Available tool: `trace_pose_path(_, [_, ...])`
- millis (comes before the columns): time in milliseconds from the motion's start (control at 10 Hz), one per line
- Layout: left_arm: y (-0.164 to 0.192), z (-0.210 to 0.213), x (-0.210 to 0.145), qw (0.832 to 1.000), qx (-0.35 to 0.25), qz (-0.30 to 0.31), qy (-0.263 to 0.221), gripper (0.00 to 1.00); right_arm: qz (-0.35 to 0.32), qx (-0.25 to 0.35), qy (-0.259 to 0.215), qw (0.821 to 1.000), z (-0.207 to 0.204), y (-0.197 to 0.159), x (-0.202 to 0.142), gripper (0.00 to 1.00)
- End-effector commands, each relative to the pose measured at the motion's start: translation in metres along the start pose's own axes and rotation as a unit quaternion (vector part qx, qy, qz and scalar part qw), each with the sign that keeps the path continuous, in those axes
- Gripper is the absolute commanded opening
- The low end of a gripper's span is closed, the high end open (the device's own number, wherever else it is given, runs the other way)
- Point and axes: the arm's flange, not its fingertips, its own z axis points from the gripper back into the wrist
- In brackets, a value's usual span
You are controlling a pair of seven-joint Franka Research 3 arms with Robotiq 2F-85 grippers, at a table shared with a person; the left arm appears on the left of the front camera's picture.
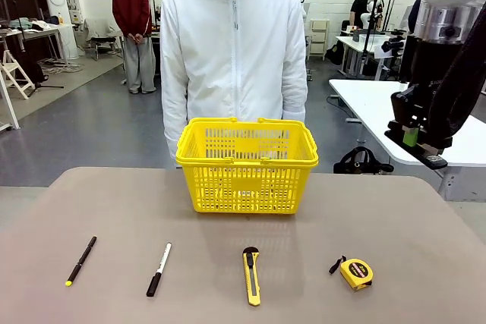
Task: Place the items the person wants into the basket.
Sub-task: Pick up the item the person points to and place it in the Market Basket.
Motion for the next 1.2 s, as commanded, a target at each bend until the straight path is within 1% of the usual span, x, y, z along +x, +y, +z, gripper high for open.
trace_pose_path(0, [0.0,0.002,-0.001,1.0,-0.005,-0.011,-0.005,1.0,-0.001,-0.001,-0.002,1.0,0.001,0.0,-0.006,0.18])
trace_pose_path(200, [0.0,0.002,-0.001,1.0,-0.005,-0.011,-0.005,1.0,-0.001,-0.001,-0.002,1.0,0.001,0.0,-0.006,0.18])
trace_pose_path(300, [0.0,0.002,-0.001,1.0,-0.005,-0.011,-0.005,1.0,0.0,0.0,-0.002,1.0,0.002,0.0,-0.001,0.32])
trace_pose_path(400, [0.0,0.002,-0.001,1.0,-0.005,-0.011,-0.005,1.0,0.094,-0.003,-0.014,0.995,0.008,0.019,0.025,0.32])
trace_pose_path(500, [0.0,0.002,-0.001,1.0,-0.005,-0.011,-0.005,1.0,0.191,0.006,-0.034,0.981,0.015,0.041,0.059,0.32])
trace_pose_path(700, [0.0,0.002,-0.001,1.0,-0.005,-0.011,-0.005,1.0,0.327,0.048,-0.056,0.942,0.011,0.092,0.138,0.32])
trace_pose_path(800, [0.0,0.002,-0.001,1.0,-0.005,-0.011,-0.005,1.0,0.368,0.05,-0.055,0.927,0.0,0.112,0.173,0.32])
trace_pose_path(900, [0.0,0.002,-0.001,1.0,-0.005,-0.011,-0.005,1.0,0.392,0.046,-0.041,0.918,-0.015,0.13,0.206,0.32])
trace_pose_path(1000, [0.0,0.002,-0.001,1.0,-0.005,-0.011,-0.005,1.0,0.415,0.039,-0.025,0.909,-0.032,0.146,0.234,0.32])
trace_pose_path(1100, [0.0,0.002,-0.001,1.0,-0.005,-0.011,-0.005,1.0,0.435,0.034,-0.019,0.9,-0.047,0.158,0.254,0.32])
